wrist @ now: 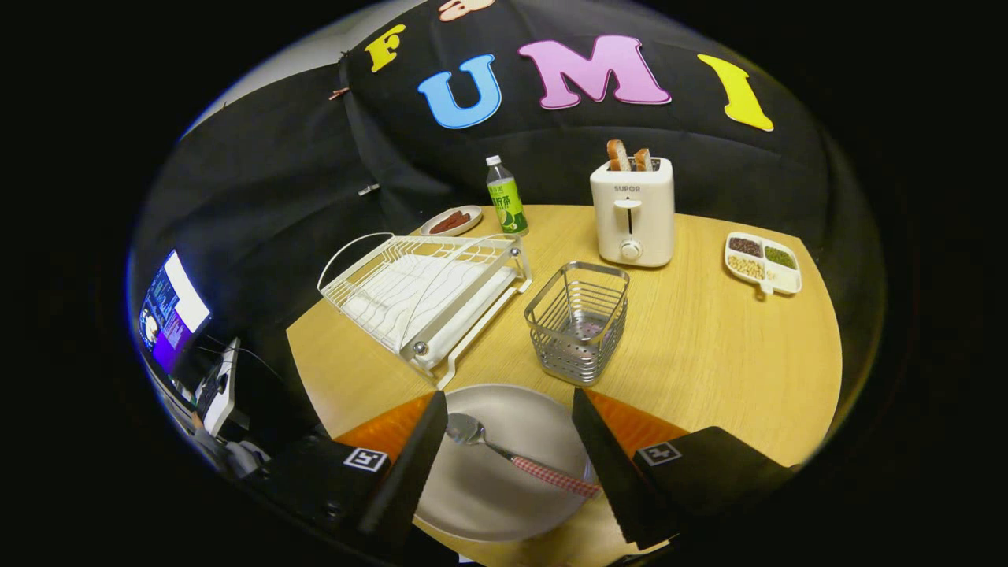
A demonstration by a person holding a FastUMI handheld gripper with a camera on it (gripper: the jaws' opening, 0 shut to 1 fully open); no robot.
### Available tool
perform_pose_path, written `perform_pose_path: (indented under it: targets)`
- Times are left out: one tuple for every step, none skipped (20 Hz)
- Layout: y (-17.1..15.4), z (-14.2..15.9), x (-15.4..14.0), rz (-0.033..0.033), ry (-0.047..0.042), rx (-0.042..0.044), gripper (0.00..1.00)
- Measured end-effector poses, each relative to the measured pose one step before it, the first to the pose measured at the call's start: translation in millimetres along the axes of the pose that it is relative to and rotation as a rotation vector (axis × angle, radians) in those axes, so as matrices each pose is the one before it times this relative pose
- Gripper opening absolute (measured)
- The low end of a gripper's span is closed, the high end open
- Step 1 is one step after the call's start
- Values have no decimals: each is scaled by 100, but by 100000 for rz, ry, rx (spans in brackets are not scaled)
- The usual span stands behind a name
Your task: Take the plate from the dish rack, then take the spoon from the basket and place it into the plate.
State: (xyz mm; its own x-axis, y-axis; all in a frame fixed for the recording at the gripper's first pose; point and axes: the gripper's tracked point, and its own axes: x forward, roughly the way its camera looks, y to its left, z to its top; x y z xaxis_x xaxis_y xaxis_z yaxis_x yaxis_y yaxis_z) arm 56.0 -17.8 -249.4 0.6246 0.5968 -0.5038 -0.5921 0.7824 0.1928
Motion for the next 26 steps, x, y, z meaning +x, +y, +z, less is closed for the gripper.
perform_pose_path:
  targets:
    - [110,1116,-462,-1582,-2590,-1219,99]
    - [96,1079,-589,-1892,-2430,-1247,99]
    - [162,1229,-581,-1920,-2486,-1087,99]
    - [247,1480,-499,-1841,-3103,-1055,99]
    - [171,1709,-435,-2465,-3586,-1000,99]
    - [104,2030,-504,-3323,-4328,-923,99]
    - [51,2015,-408,-3203,-4019,-441,99]
    - [55,1794,-347,-3143,-3462,29,99]
    - [30,2066,-332,-3822,-3855,718,99]
    - [9,2228,-307,-3986,-3918,1088,99]
    - [-111,2127,-286,-4550,-3864,740,99]
    - [-261,1996,-275,-5328,-4088,293,99]
    - [-224,1680,-241,-4495,-3388,5,99]
    - [-9,1654,-566,-3679,-3028,199,99]
    - [107,1583,-501,-2977,-2936,460,99]
    - [166,1318,-418,-2502,-2533,521,99]
    - [102,1280,-586,-1878,-2907,-72,99]
    - [-7,1115,-572,-2180,-2991,-1040,99]
    - [-270,702,-623,-2540,-2284,-1503,99]
    - [-76,378,-658,-2223,-1209,-1138,99]
    - [158,93,-725,-1576,-230,-349,99]
    - [314,-217,-473,-928,507,220,99]
    - [26,-82,-610,-827,426,482,99]
    - [-199,-129,-380,-1362,370,541,99]
    - [-111,-28,-293,-1492,-334,319,99]
    - [45,138,-146,-1249,-311,611,99]
